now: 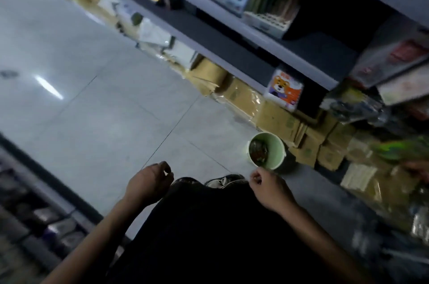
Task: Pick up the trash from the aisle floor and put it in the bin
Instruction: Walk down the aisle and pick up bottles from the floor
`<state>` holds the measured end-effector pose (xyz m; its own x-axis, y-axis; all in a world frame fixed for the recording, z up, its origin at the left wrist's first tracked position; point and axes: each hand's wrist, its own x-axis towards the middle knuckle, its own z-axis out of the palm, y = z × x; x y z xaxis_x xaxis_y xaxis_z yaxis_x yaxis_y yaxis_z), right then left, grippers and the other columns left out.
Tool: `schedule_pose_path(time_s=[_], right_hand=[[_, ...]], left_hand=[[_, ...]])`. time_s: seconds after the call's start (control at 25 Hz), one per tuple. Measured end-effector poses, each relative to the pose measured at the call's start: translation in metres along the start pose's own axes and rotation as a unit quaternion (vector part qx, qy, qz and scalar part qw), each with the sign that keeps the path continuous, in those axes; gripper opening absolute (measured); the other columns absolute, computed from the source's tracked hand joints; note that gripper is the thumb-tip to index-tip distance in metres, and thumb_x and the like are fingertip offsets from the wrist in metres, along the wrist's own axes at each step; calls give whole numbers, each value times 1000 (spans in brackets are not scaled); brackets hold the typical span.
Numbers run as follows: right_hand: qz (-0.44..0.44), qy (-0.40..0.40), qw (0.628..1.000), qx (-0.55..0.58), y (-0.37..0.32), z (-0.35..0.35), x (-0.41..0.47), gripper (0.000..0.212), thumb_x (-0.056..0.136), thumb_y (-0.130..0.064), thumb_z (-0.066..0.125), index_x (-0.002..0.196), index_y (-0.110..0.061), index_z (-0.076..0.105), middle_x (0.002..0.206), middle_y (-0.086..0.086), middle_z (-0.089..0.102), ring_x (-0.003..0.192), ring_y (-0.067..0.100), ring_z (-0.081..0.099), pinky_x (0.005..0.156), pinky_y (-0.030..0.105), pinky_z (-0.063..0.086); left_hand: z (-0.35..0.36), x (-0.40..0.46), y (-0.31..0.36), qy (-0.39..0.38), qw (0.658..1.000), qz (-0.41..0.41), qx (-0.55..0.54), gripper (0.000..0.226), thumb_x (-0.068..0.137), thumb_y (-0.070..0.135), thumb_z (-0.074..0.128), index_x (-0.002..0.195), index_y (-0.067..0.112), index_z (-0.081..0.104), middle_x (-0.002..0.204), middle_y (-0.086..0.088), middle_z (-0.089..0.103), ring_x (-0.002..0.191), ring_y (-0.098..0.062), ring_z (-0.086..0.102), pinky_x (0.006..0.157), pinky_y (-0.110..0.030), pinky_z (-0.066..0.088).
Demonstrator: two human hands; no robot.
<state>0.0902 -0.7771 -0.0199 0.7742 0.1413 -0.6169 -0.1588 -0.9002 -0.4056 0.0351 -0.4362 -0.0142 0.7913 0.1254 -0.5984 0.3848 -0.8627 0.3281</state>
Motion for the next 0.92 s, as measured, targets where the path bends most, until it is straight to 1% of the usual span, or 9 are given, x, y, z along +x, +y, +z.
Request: schedule_pose_path(time_s=[0.08,0.16,0.32,0.4,0.52,0.68,0.8,0.92], right_hand=[[-48,-8,999,-21,-26,4,2,13,93,-34,60,94,-22,66,96,-4,67,92,22,64,82,38,53],[-103,-11,993,-49,-51,12,8,10,93,-30,61,92,-21,67,93,-3,66,88,22,64,78,37,52],[-174,-44,980,-89,-86,18,21,10,94,-27,62,91,-19,67,91,0,66,84,21,61,76,36,49],[-199,-64,972,-109,-96,16,28,10,94,-29,60,92,-22,66,92,-3,64,84,18,60,77,37,51],[-234,-82,960,-130,-100,6,44,9,94,-29,60,88,-27,66,89,-8,65,80,13,61,73,37,54],[-270,-105,943,-166,-96,-13,72,10,93,-30,61,85,-28,66,85,-10,66,77,12,62,72,39,55],[-290,-133,926,-201,-102,-20,92,10,94,-31,59,88,-27,67,87,-10,66,79,12,62,73,38,56],[-304,-160,913,-221,-124,-17,104,13,95,-32,57,93,-27,68,91,-10,67,82,10,63,73,37,57]], left_hand=[[6,-31,-28,20,998,-49,-34,22,97,44,51,106,28,63,100,7,71,91,-23,66,71,-33,51],[17,-57,-54,40,991,-108,-71,21,97,44,52,105,29,63,99,7,72,92,-23,67,73,-33,51],[40,-107,-72,78,969,-190,-135,20,94,45,52,99,29,64,95,7,73,89,-21,67,75,-34,54],[47,-122,-63,89,958,-224,-158,19,95,45,51,99,30,63,94,8,72,86,-17,66,75,-34,55],[53,-128,-40,109,941,-260,-187,20,96,45,51,100,30,64,94,8,72,86,-17,66,74,-34,55],[50,-123,-13,138,913,-316,-220,22,96,45,51,102,29,65,96,9,72,87,-17,66,74,-34,55],[54,-120,-2,147,897,-342,-239,23,96,45,52,103,29,66,96,7,72,87,-18,66,75,-34,55],[61,-124,1,137,882,-375,-252,20,94,44,53,102,30,66,96,9,72,86,-17,66,75,-33,55]])
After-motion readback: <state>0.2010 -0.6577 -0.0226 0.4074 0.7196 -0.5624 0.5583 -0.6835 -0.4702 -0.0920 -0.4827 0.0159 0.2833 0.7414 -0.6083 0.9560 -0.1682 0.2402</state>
